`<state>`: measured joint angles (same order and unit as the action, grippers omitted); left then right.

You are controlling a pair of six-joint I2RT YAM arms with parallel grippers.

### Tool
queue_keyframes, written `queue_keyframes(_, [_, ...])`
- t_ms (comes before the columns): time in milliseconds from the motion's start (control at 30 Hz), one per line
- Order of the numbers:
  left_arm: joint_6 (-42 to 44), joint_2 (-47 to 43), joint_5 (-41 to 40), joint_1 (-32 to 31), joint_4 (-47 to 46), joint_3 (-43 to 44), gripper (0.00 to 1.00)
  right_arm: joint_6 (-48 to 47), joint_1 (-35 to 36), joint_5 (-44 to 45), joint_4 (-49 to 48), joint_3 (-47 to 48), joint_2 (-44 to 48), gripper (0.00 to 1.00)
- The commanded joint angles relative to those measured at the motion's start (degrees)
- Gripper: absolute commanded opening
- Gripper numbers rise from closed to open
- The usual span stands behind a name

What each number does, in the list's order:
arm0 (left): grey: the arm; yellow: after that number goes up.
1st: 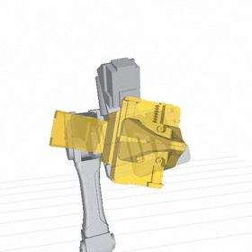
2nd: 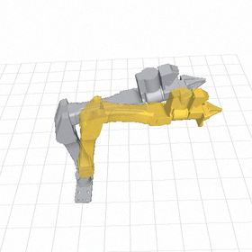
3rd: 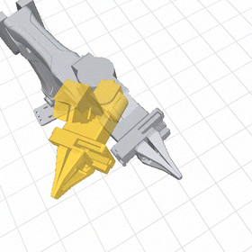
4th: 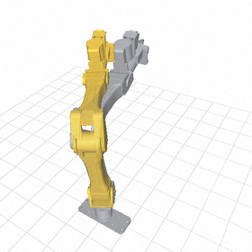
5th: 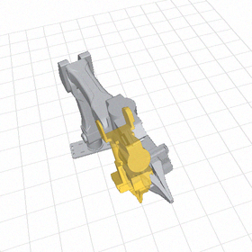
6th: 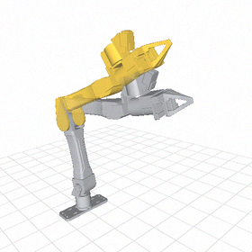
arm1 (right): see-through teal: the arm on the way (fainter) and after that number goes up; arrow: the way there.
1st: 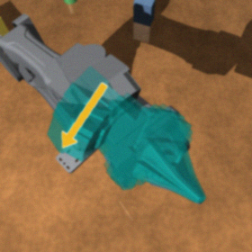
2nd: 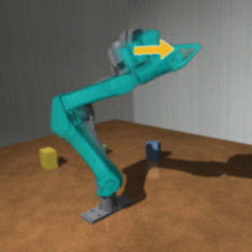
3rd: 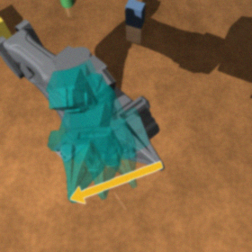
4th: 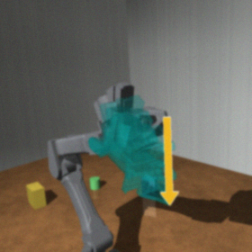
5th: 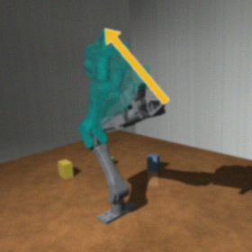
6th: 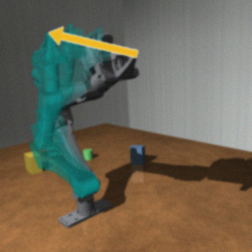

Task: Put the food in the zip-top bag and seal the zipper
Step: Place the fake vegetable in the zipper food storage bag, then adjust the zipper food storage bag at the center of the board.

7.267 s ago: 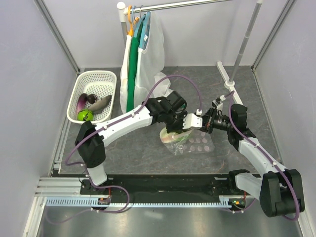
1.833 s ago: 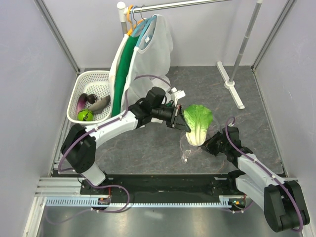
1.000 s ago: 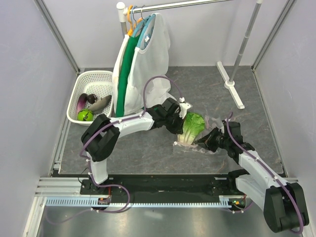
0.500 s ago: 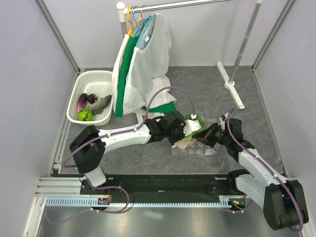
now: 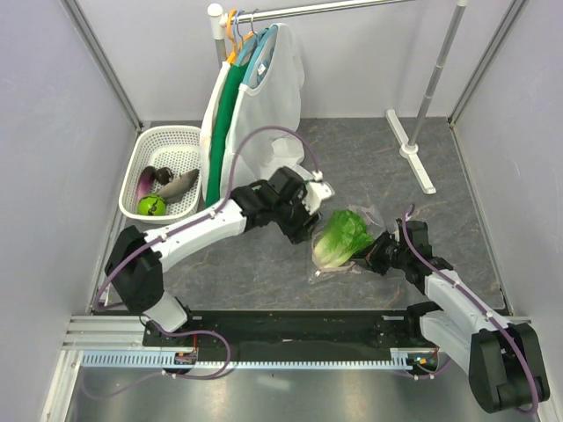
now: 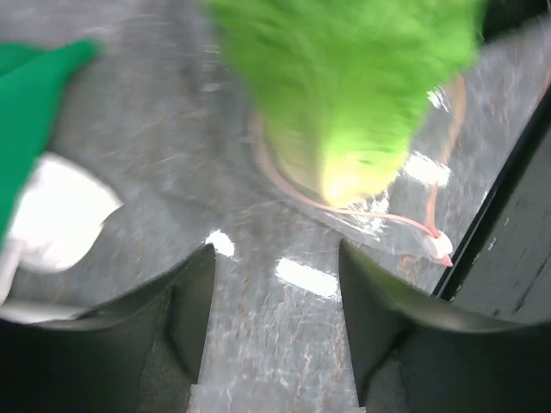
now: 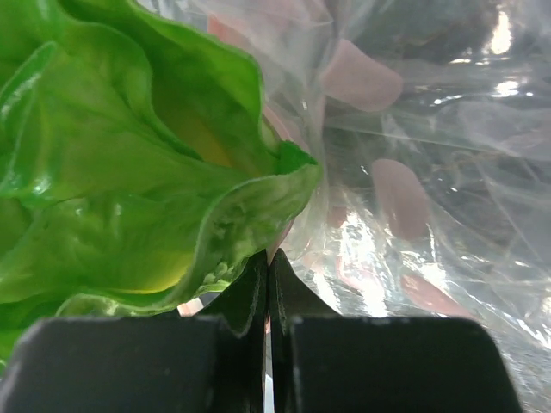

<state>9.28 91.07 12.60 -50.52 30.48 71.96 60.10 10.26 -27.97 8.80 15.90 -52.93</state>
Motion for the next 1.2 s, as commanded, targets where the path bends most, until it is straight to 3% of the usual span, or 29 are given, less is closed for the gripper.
queue_keyframes(0, [-8.7,1.9,2.0,2.6,5.3,6.6,0.54,-1.7,-0.2,1.6,1.2,-0.1,0.7,0.0])
queue_keyframes(133, [-14.0,7.6,4.3,2.6,9.4,10.0,0.5,-2.2,-0.1,1.6,1.3,-0.1,1.5,0.0])
queue_keyframes(267, [-17.2,12.3,5.2,2.5,11.3,13.4,0.38,-2.2,-0.2,1.5,1.3,-0.1,2.0,0.0])
queue_keyframes(400, [-18.1,16.2,4.5,2.2,13.3,16.6,0.33,-2.3,-0.1,1.3,0.8,0.0,2.0,0.0])
queue_keyframes(600, [-18.3,18.6,5.2,1.4,13.4,17.2,0.34,-2.3,-0.2,1.1,0.3,0.0,2.7,0.0])
queue_keyframes(767, [-18.9,20.0,4.7,1.5,13.0,17.9,0.41,-2.2,-0.1,1.0,0.2,-0.3,3.3,0.0])
queue_keyframes(1167, [-19.8,20.9,-0.2,1.9,12.6,21.5,0.39,-2.3,0.0,1.0,0.4,-0.5,4.1,0.0])
